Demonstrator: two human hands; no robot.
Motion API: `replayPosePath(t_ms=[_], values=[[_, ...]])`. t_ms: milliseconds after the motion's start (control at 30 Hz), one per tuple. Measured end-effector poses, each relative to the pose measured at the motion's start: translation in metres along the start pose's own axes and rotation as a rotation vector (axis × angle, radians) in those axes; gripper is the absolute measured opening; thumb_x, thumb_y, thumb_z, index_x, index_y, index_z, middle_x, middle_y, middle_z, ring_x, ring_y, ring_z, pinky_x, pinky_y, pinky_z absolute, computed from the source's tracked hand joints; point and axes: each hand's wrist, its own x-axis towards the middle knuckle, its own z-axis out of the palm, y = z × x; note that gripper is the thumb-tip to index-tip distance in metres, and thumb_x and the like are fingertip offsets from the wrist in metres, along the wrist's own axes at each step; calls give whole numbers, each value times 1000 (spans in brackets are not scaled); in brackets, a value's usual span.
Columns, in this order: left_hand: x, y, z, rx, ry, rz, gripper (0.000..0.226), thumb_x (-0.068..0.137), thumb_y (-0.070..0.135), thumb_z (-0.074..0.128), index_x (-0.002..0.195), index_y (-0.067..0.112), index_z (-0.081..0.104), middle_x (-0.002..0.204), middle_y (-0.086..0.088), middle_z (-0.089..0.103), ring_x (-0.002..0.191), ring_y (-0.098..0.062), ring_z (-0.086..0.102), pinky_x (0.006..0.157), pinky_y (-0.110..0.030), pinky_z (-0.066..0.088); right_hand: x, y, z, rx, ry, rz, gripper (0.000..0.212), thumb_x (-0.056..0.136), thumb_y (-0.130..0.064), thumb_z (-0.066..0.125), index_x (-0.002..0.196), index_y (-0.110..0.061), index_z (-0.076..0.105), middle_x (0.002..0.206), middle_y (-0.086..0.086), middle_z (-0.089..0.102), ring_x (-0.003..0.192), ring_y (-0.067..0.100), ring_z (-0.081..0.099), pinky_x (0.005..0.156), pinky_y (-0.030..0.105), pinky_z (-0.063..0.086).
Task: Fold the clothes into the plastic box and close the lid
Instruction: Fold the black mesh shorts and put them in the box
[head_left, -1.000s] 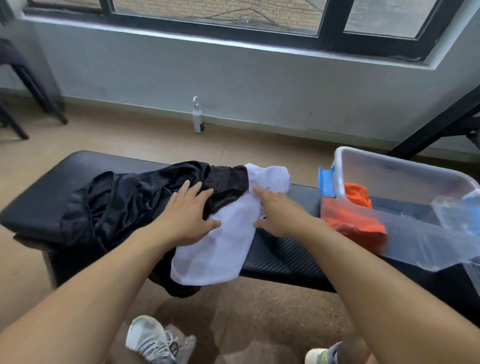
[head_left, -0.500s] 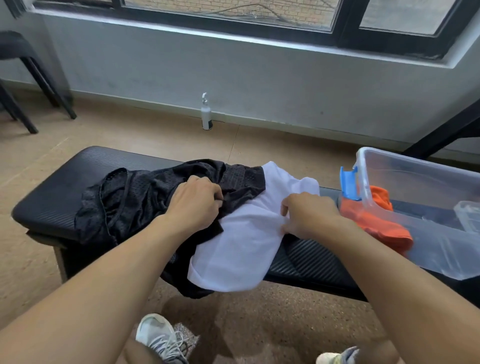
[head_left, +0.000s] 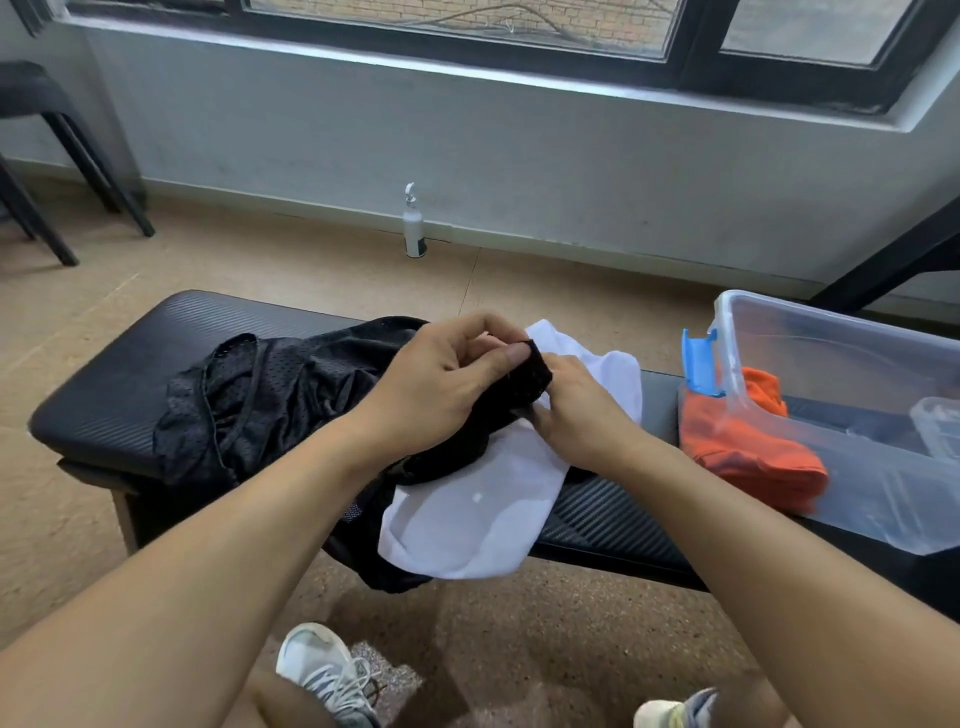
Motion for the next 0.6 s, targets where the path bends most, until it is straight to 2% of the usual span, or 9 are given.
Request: replayPosePath(t_ms=[100, 133, 200, 233, 300, 467, 533, 600], values=[[4, -8, -5, 121, 148, -23, 15, 102, 31, 57, 100, 24, 71, 94, 6, 77, 88, -7, 71, 80, -24, 54, 1, -11, -13, 218, 218, 213, 17, 100, -9, 45, 93, -15, 59, 84, 9, 67, 82, 23, 64, 78, 42, 54], [6, -12, -7, 191, 213, -26, 14, 102, 30, 57, 102, 26, 70, 99, 10, 75, 93, -3, 69, 84, -21, 53, 3, -15, -20, 350, 326, 242, 17, 100, -6, 42, 95, -15, 56, 84, 9, 67, 80, 21, 65, 77, 39, 56], [9, -17, -13, 310, 274, -30, 17, 98, 23, 61, 112, 30, 66, 110, 17, 70, 106, 3, 63, 94, -21, 51, 5, -28, -37, 557, 508, 258, 21, 99, 3, 38, 95, -13, 51, 78, -1, 63, 71, 8, 62, 68, 25, 55], [10, -21, -16, 356, 256, -28, 25, 95, 22, 64, 118, 31, 64, 117, 19, 67, 112, 3, 60, 100, -24, 49, 5, -34, -47, 602, 589, 243, 23, 98, 4, 38, 94, -14, 51, 75, -5, 61, 67, 4, 59, 65, 21, 51], [11, -24, -18, 460, 183, -23, 41, 91, 25, 70, 130, 33, 59, 126, 17, 62, 120, -2, 55, 106, -29, 45, 3, -41, -59, 655, 719, 206, 26, 95, 3, 40, 89, -20, 51, 73, -11, 58, 66, 3, 53, 63, 21, 46], [12, -32, -10, 724, 69, -75, 83, 78, 41, 81, 150, 29, 41, 140, 3, 55, 132, -17, 43, 115, -40, 35, 1, -48, -72, 782, 877, 206, 20, 98, -9, 49, 88, -26, 54, 67, -19, 59, 67, 6, 53, 67, 28, 45], [13, -38, -10, 717, 30, -122, 86, 76, 50, 78, 150, 30, 41, 142, 2, 54, 135, -19, 43, 115, -45, 37, 1, -51, -79, 860, 939, 174, 14, 94, -12, 51, 90, -24, 56, 71, -15, 60, 71, 9, 54, 71, 30, 45], [15, -42, -11, 662, -11, -131, 76, 76, 55, 75, 144, 36, 48, 135, 6, 57, 130, -18, 48, 110, -46, 43, 0, -54, -89, 917, 1045, 128, 12, 93, -11, 50, 90, -22, 55, 73, -13, 59, 69, 6, 54, 69, 25, 46]])
